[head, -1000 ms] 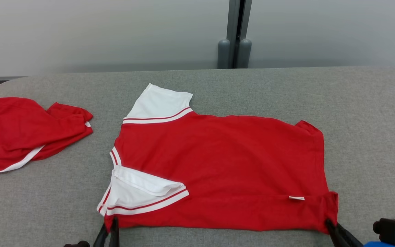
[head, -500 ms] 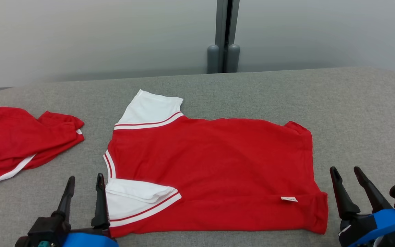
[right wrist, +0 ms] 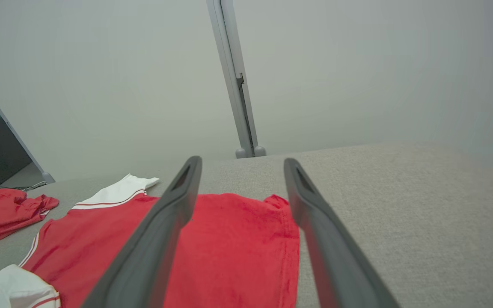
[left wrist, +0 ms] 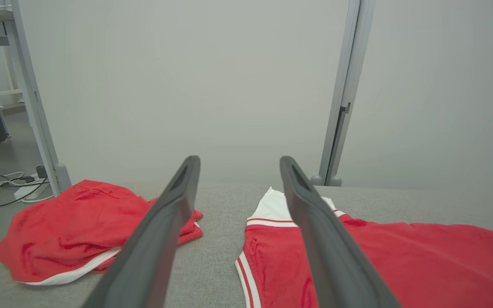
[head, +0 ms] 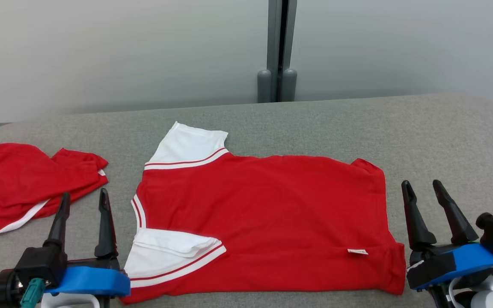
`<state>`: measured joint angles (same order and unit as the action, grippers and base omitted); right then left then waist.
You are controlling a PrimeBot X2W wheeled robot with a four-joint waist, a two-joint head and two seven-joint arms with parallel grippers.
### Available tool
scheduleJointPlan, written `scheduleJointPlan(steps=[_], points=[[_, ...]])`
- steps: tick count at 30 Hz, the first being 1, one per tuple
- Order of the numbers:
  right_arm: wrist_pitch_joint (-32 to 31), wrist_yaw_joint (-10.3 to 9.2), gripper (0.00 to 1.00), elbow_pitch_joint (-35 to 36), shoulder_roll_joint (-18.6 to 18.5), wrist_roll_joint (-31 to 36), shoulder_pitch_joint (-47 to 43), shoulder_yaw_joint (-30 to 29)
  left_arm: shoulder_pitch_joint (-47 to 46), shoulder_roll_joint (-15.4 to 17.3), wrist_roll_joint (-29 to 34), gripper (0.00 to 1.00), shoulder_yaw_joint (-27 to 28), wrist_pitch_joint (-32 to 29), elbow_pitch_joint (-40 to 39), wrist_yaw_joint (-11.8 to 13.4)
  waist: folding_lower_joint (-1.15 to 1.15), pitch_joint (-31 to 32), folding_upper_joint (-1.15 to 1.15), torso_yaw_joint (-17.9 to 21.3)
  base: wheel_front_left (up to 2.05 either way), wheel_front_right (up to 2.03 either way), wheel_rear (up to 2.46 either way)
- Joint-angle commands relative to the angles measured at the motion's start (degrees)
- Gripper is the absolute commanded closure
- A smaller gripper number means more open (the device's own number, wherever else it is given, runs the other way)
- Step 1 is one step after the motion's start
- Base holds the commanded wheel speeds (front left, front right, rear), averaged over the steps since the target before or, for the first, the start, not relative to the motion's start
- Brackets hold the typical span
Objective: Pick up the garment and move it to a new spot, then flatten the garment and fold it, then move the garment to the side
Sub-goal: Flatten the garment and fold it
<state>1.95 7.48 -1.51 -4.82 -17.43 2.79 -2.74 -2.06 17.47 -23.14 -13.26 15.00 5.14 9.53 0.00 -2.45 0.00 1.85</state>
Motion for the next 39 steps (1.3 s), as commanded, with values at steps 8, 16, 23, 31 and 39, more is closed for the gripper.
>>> scheduleJointPlan(steps=[8,16,23,31,39], points=[[1.35,0.03,0.0,0.13,1.52,2.22,-1.03,0.44,-0.62,1.22,0.78,0.0,0.36,-0.23,3.59,0.56,0.0,1.16,0.0,-0.87,0.0,0.0,0.0],[2.85,0.03,0.0,-0.38,1.84,5.37,-2.64,1.46,0.31,1.41,0.46,0.0,-0.49,-1.21,3.95,0.71,0.0,1.42,0.0,-2.07,0.0,0.0,0.0],[4.12,0.03,0.0,-0.89,1.93,6.79,-3.18,1.73,0.02,1.45,-0.48,0.0,-1.1,-1.17,4.9,-0.62,0.0,1.75,0.0,-2.36,0.0,0.0,0.0],[4.38,0.03,0.0,-0.86,1.94,8.1,-3.42,1.39,-0.07,1.52,-0.57,0.0,-1.65,-1.91,5.02,-0.49,0.0,2.09,0.0,-2.28,0.0,0.0,0.0],[4.02,0.03,0.0,-1.03,1.94,8.22,-3.17,0.91,-0.05,1.64,-0.66,0.0,-2.01,-2.19,4.81,0.09,0.0,2.37,0.0,-2.17,0.0,0.0,0.0]])
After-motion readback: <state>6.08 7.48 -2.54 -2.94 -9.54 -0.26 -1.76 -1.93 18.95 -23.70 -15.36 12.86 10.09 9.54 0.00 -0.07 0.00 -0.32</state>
